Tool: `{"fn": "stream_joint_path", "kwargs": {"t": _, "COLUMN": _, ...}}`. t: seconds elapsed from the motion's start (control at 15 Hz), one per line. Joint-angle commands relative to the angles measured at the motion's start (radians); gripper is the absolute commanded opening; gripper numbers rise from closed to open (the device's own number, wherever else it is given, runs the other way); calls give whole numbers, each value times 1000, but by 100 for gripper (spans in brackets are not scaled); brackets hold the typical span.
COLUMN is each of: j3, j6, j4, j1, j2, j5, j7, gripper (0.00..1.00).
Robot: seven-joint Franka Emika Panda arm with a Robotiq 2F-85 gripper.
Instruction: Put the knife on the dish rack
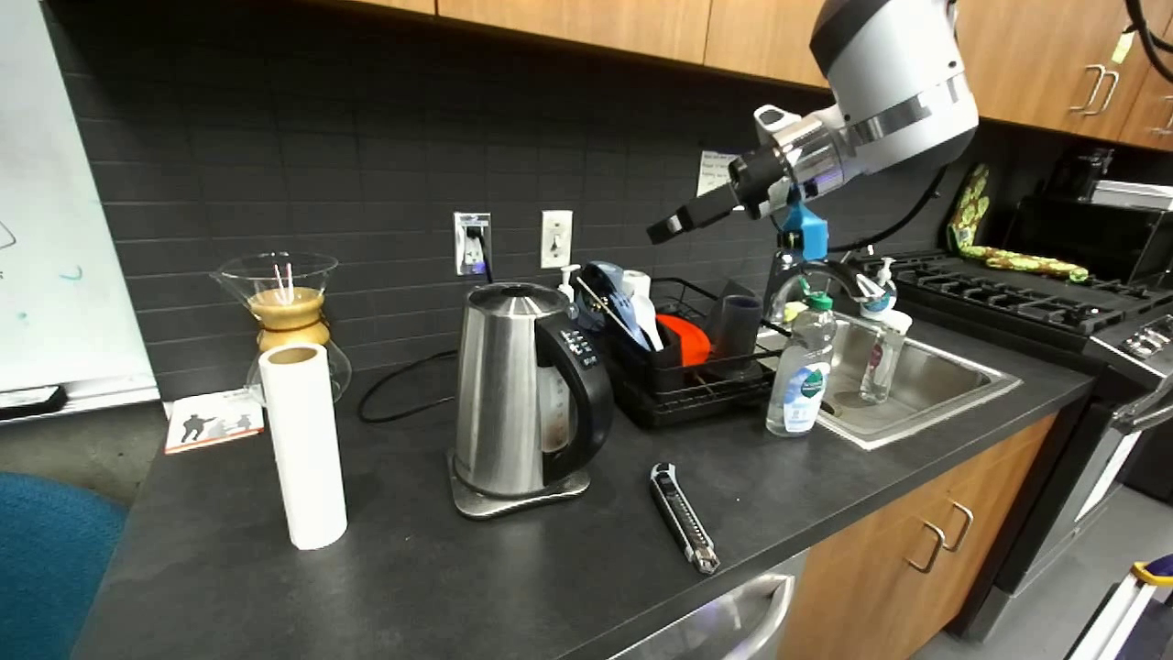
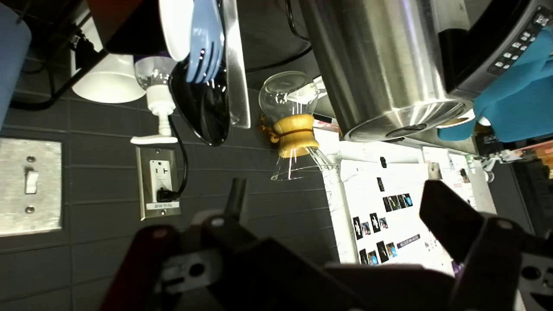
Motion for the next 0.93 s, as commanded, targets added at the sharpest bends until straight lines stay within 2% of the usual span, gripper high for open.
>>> {"fn": "stream_joint_path", "kwargs": {"t": 0.0, "j3": 14, "j6": -59, "j4": -51, "j1": -46, "j2": -87, "j5": -132, "j7": 143, "gripper": 100}}
{"fn": "stream_joint_path", "kwargs": {"t": 0.07, "j3": 141, "j6": -122, "j4": -54, "j1": -203, "j2": -85, "j5": -119, "j7": 157, "gripper": 100}}
{"fn": "stream_joint_path", "kwargs": {"t": 0.33, "j3": 240, "j6": -270, "j4": -75, "j1": -373, "j2": -151, "j5": -188, "j7": 251, "gripper": 100}}
{"fn": "stream_joint_path", "kwargs": {"t": 0.6, "j3": 280, "j6": -400, "j4": -99, "j1": -473, "j2": -214, "j5": -239, "j7": 322, "gripper": 100}}
{"fn": "stream_joint_path", "kwargs": {"t": 0.87, "j3": 314, "j6": -469, "j4": -141, "j1": -534, "j2": -295, "j5": -322, "j7": 419, "gripper": 100}}
